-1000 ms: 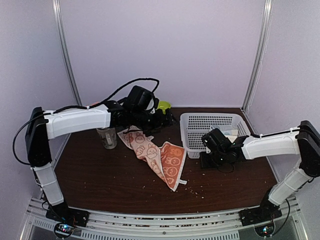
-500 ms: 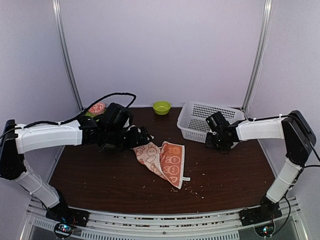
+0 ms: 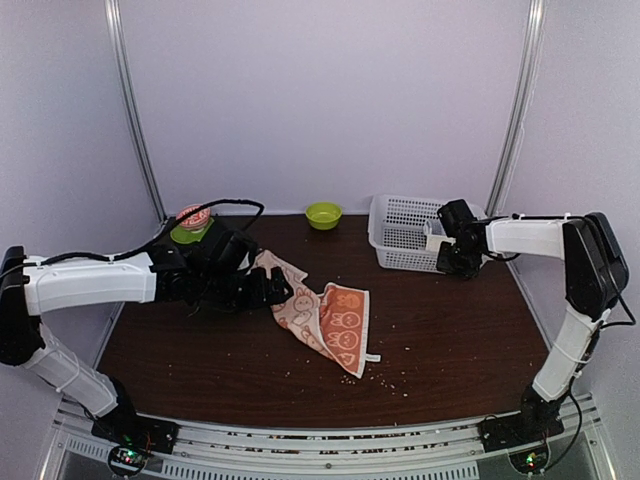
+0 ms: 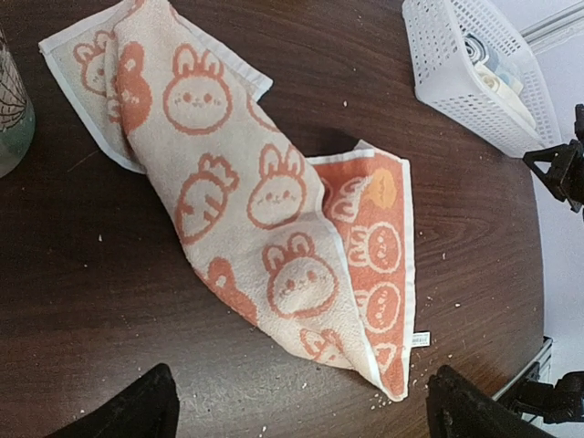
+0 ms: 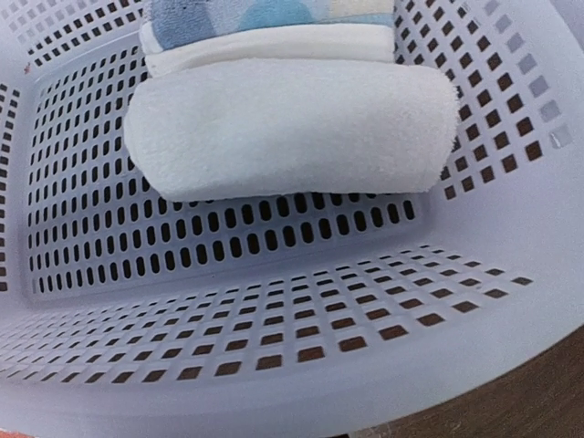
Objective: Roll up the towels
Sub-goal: Move the bin to the corner of the board.
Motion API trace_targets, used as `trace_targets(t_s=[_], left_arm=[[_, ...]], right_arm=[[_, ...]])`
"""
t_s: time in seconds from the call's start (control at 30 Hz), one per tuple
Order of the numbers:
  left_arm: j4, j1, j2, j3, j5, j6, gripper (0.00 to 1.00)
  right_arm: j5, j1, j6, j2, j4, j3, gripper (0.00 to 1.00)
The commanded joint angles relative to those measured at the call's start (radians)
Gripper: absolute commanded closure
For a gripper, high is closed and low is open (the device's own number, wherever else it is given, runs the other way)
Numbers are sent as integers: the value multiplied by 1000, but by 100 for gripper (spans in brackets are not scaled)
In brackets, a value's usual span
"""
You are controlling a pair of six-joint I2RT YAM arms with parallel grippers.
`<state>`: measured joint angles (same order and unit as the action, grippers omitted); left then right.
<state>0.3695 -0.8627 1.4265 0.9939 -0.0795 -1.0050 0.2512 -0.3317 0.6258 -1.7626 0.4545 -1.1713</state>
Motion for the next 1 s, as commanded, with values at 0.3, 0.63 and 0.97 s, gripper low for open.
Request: trace_targets(t_s=[0.3, 0.63, 0.97], left_arm=[[96, 7, -101, 30, -97, 73, 3], [242, 75, -102, 70, -252, 181, 6], [222, 105, -128, -34, -217, 143, 18]], right_arm=[[-59, 3, -67, 111, 1, 18, 95], [-109, -267, -37, 359, 11, 176, 59], [-233, -647, -27, 256, -45, 158, 46]])
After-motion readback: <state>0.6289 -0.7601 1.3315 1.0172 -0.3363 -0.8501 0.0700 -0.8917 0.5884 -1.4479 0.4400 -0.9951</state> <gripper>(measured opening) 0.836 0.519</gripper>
